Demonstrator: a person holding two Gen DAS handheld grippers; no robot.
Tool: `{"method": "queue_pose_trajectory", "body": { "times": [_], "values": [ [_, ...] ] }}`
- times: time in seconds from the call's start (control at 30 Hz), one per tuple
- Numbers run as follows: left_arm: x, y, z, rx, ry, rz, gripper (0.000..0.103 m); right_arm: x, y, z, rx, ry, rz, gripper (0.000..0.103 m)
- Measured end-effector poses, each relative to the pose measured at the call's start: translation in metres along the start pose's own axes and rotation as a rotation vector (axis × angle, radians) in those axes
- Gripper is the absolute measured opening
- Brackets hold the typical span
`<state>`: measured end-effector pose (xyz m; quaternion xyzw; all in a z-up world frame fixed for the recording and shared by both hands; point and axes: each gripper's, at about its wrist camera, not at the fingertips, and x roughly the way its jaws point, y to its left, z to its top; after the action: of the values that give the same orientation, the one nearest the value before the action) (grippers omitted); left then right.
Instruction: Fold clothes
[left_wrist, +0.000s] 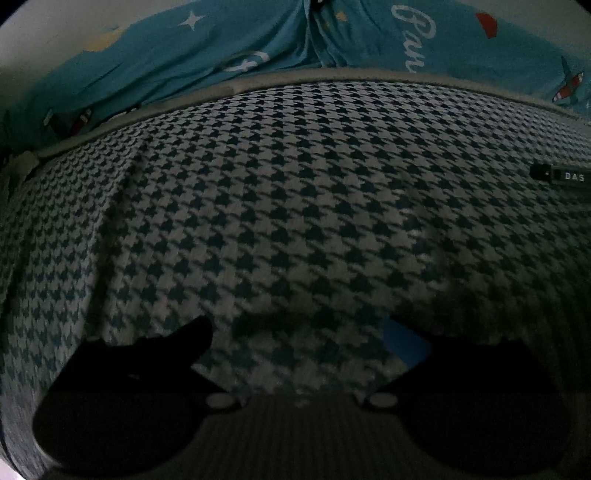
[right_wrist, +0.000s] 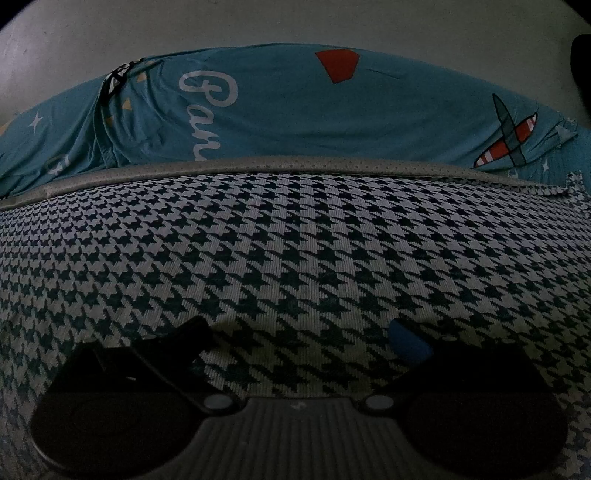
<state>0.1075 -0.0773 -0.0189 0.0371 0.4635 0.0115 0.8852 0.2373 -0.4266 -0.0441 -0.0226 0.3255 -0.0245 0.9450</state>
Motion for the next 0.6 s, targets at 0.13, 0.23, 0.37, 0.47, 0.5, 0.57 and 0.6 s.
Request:
{"method": "queue_pose_trajectory", "body": {
  "times": [0.13,0.23,0.37,0.47,0.5,0.57,0.6],
  "values": [
    [-0.010,-0.001,-0.010,0.016,-0.027,0.042,0.103,0.000,0.000,0.000,0.000,0.000,0.000,0.103],
    [-0.014,-0.001,-0.016,0.034,-0.033,0.064,0.103,0.000,0.000,0.000,0.000,0.000,0.000,0.103],
    [-0.018,-0.003,-0.018,0.035,-0.030,0.049,0.103,0.000,0.000,0.000,0.000,0.000,0.000,0.103],
    [-0.020,-0.001,-0.019,0.002,-0.013,0.046,0.103,0.000,0.000,0.000,0.000,0.000,0.000,0.103],
    [-0.021,0.000,-0.019,-0.013,-0.003,0.043,0.103,0.000,0.000,0.000,0.000,0.000,0.000,0.103],
    [-0.021,0.002,-0.020,-0.038,0.014,0.038,0.103,0.000,0.000,0.000,0.000,0.000,0.000,0.103],
    [-0.022,0.002,-0.019,-0.047,0.020,0.039,0.103,0.000,0.000,0.000,-0.001,0.000,0.000,0.103]
  ]
}}
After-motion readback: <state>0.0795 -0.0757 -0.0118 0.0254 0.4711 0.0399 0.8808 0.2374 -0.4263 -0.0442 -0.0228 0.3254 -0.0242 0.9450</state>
